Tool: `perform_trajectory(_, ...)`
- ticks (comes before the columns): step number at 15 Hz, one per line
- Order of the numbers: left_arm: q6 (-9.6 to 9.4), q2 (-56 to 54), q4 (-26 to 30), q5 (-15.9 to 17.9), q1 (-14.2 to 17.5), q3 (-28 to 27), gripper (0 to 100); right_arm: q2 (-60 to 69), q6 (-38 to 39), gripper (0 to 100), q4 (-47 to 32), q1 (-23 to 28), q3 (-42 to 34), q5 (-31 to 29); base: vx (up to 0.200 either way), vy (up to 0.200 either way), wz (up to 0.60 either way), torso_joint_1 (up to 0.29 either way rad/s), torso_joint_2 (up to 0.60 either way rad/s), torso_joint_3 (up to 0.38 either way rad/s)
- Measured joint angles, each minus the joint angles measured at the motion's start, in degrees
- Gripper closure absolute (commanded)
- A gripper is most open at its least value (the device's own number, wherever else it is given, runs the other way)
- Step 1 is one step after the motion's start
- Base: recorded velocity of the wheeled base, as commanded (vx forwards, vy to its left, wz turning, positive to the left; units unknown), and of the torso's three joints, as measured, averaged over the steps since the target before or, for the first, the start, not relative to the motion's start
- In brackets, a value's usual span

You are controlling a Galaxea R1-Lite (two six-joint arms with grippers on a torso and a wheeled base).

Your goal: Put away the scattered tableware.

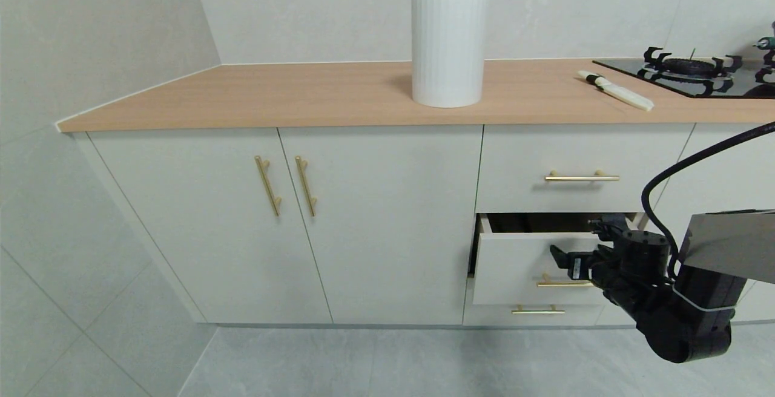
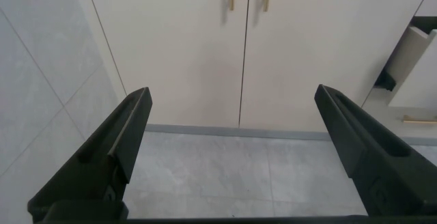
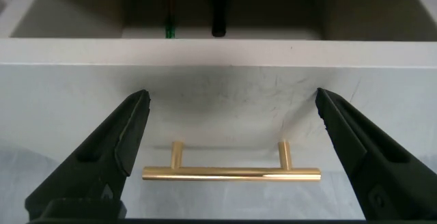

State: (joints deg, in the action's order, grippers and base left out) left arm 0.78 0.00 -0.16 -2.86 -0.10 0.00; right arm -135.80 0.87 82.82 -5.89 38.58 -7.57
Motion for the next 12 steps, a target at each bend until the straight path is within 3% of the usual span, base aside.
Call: perform_trajectory(12, 0.00, 0.0, 0.0, 0.0, 0.0, 0.0, 0, -3.3, 0.0, 0, -8.5, 2.1, 13.8, 0.1, 0.000, 0.000, 0.00, 0.000, 0.00, 0.000)
